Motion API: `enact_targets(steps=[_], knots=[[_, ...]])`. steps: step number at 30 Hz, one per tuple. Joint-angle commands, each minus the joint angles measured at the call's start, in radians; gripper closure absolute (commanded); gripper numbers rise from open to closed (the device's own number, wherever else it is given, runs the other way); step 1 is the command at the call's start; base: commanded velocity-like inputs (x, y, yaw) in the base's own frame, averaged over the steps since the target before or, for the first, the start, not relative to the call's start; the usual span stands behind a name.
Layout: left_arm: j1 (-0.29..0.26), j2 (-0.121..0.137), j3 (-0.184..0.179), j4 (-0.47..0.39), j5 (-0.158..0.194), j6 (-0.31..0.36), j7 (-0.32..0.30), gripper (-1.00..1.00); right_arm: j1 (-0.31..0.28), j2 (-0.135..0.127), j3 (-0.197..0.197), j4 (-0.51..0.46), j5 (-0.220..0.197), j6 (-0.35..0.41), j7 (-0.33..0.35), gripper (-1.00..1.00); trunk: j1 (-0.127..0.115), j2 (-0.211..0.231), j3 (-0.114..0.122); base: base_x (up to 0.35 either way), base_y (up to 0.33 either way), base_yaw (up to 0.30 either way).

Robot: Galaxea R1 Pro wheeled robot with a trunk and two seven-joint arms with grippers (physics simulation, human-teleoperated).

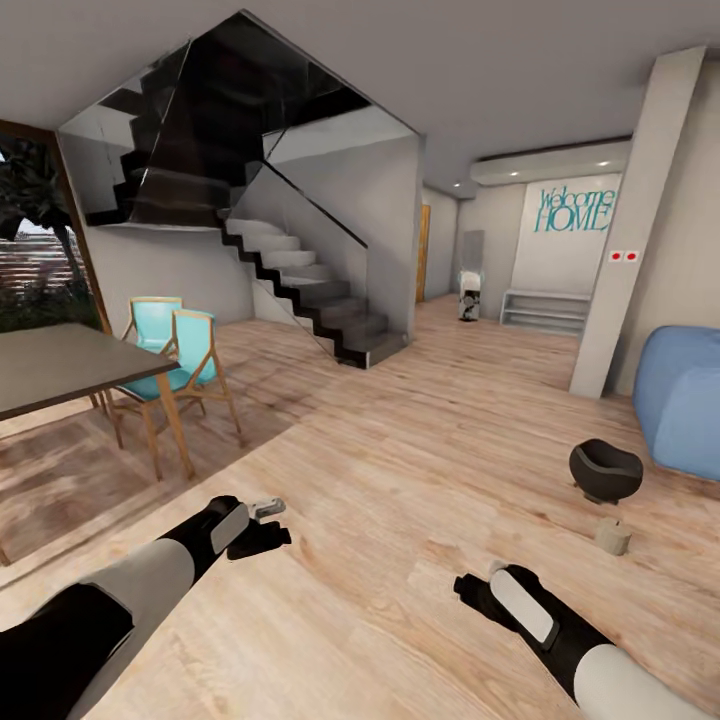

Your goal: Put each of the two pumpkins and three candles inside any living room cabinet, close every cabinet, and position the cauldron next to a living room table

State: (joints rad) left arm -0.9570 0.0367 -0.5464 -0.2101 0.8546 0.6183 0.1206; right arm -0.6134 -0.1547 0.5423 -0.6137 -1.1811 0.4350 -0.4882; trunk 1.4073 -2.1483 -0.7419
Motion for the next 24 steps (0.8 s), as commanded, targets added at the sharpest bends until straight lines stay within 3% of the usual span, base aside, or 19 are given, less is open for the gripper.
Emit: enact_targets(steps=[1,14,24], knots=[[0.0,0.0,-0.007,-0.003,0.011,0.005,0.008,-1.0,-0.001,-0.002,0.007,0.005,-0.007,0.001,0.006,-1.0,0.0,-0.001,-0.002,0.323,-0.093,-0.27],[0.0,-0.004,-0.017,-0.003,0.011,0.005,0.008,-1.0,0.0,-0.015,0.007,0.035,-0.007,0.0,0.032,-1.0,0.0,-0.001,-0.011,0.302,-0.143,-0.27],[0.0,-0.004,-0.018,-0.003,0.01,0.005,0.008,-1.0,0.0,-0.018,0.004,0.089,-0.006,-0.001,0.085,-1.0,0.0,-0.001,-0.018,0.33,-0.014,-0.27]])
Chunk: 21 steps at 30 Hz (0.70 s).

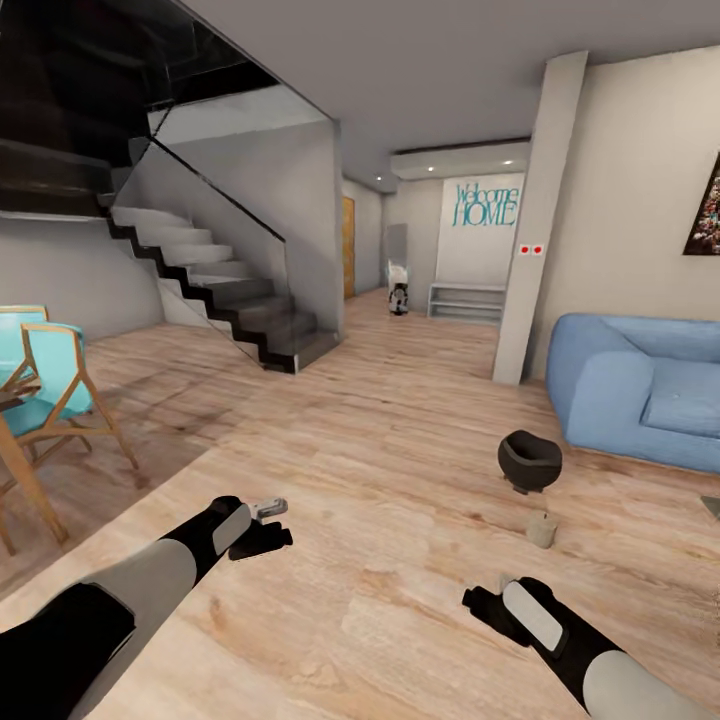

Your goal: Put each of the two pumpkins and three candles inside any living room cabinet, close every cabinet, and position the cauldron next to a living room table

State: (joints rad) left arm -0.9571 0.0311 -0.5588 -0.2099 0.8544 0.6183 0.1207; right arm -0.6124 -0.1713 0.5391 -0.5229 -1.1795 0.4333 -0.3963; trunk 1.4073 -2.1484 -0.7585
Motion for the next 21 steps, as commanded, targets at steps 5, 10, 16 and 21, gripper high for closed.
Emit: enact_targets(steps=[5,10,16,21], knots=[[0.0,0.0,-0.007,-0.003,0.011,0.004,0.008,-1.0,-0.001,-0.002,0.006,0.014,-0.008,-0.001,-0.005,-1.0,0.0,0.0,-0.005,0.337,0.0,-0.27],[0.0,-0.007,-0.013,-0.003,0.011,0.003,0.008,-1.0,-0.001,-0.002,0.004,0.026,-0.008,-0.012,0.011,-1.0,0.0,0.0,-0.008,0.337,0.0,-0.27],[0.0,-0.015,-0.015,-0.001,0.01,0.003,0.008,-1.0,-0.001,-0.002,0.004,0.027,-0.008,-0.016,0.017,-1.0,0.0,0.0,-0.012,0.337,0.0,-0.27],[0.0,-0.03,-0.023,0.0,0.009,0.003,0.008,-1.0,-0.001,-0.002,0.004,0.044,-0.008,-0.017,0.018,-1.0,0.0,0.0,-0.015,0.337,0.0,-0.27]])
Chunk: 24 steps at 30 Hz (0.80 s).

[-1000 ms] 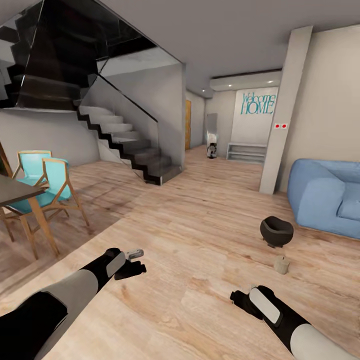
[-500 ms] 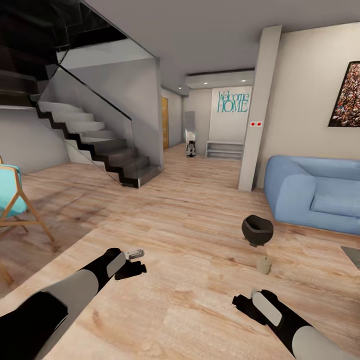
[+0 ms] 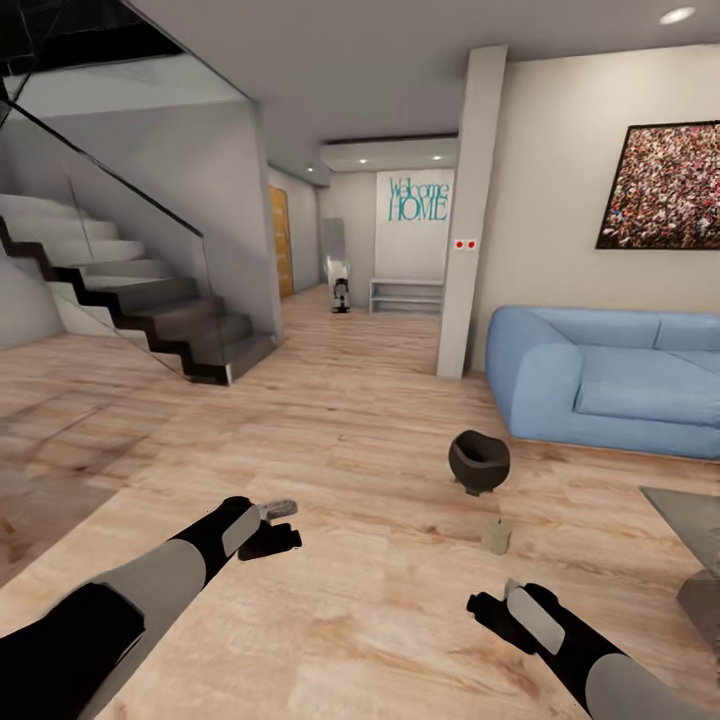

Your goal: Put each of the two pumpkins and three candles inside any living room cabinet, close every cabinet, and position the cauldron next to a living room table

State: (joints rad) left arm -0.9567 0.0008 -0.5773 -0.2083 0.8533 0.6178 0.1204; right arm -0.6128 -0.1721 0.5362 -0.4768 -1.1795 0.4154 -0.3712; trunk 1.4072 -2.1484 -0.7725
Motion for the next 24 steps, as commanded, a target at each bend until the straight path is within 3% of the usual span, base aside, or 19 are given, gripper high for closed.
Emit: enact_targets(steps=[1,17,24], knots=[[0.0,-0.001,-0.005,-0.002,0.01,0.003,0.008,-1.0,-0.001,-0.001,0.007,-0.001,-0.008,0.001,-0.007,-1.0,0.0,0.0,-0.002,0.337,0.0,-0.27],[0.0,-0.011,-0.013,0.0,0.008,0.003,0.008,-1.0,-0.001,-0.001,0.008,0.017,-0.008,-0.04,0.003,-1.0,0.0,0.0,-0.016,0.337,0.0,-0.246],[0.0,-0.013,-0.03,0.001,0.009,0.003,0.011,-1.0,-0.001,-0.012,0.012,0.031,-0.004,-0.045,0.053,-1.0,0.0,0.0,-0.018,0.337,0.0,-0.049]])
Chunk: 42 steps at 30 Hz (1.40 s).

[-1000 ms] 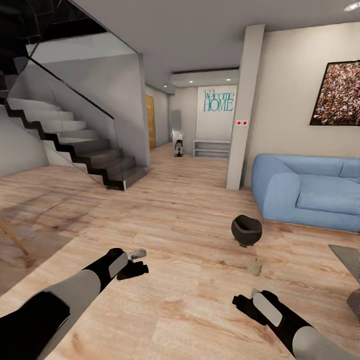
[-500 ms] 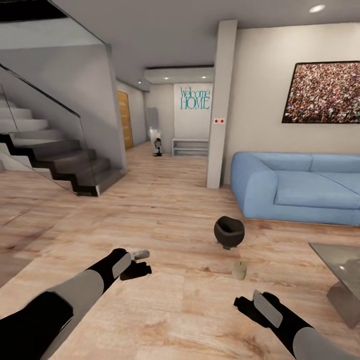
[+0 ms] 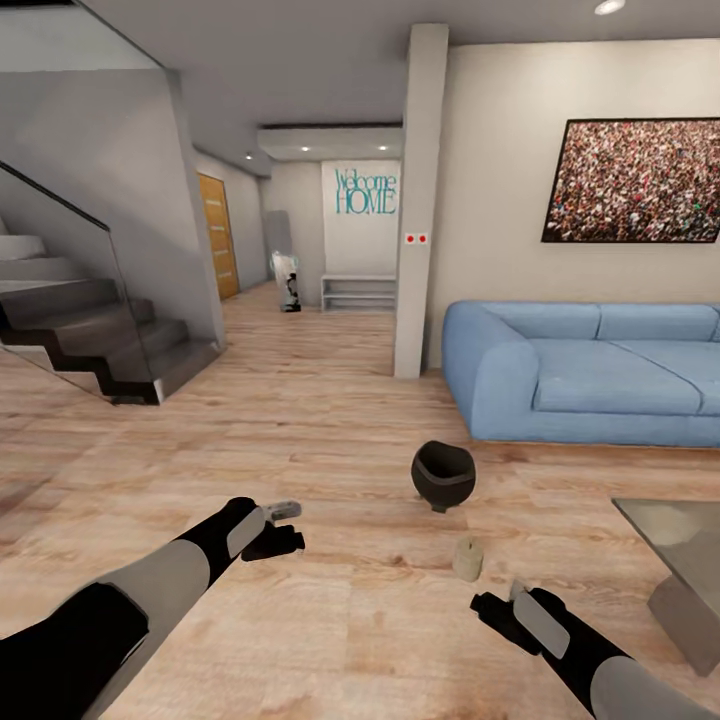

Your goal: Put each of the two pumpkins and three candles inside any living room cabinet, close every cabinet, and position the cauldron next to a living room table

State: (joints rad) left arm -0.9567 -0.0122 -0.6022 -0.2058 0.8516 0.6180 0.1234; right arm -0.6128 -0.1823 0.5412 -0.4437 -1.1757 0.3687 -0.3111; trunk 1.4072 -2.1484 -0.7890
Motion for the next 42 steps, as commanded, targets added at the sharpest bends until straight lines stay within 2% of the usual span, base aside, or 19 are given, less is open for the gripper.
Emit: enact_targets(steps=[1,8,18,42], knots=[[-0.001,0.0,-0.006,-0.002,0.011,0.003,0.008,-1.0,-0.001,-0.003,0.009,0.011,-0.006,-0.005,-0.004,-1.0,0.0,0.0,-0.001,0.337,0.0,-0.005],[-0.001,0.0,-0.007,-0.002,0.011,0.003,0.009,-1.0,-0.001,-0.005,0.007,0.057,-0.012,-0.009,0.062,-1.0,0.0,0.0,-0.001,0.337,0.0,-0.001],[-0.001,0.0,-0.007,-0.002,0.011,0.003,0.009,-1.0,-0.001,-0.005,0.002,0.065,-0.016,-0.008,0.064,-1.0,0.0,0.0,-0.001,0.336,-0.026,0.0],[-0.001,-0.014,-0.007,-0.003,0.012,0.002,0.007,-1.0,-0.001,-0.003,0.01,0.063,-0.01,-0.009,0.058,-1.0,0.0,0.0,0.003,0.323,-0.127,-0.039]])
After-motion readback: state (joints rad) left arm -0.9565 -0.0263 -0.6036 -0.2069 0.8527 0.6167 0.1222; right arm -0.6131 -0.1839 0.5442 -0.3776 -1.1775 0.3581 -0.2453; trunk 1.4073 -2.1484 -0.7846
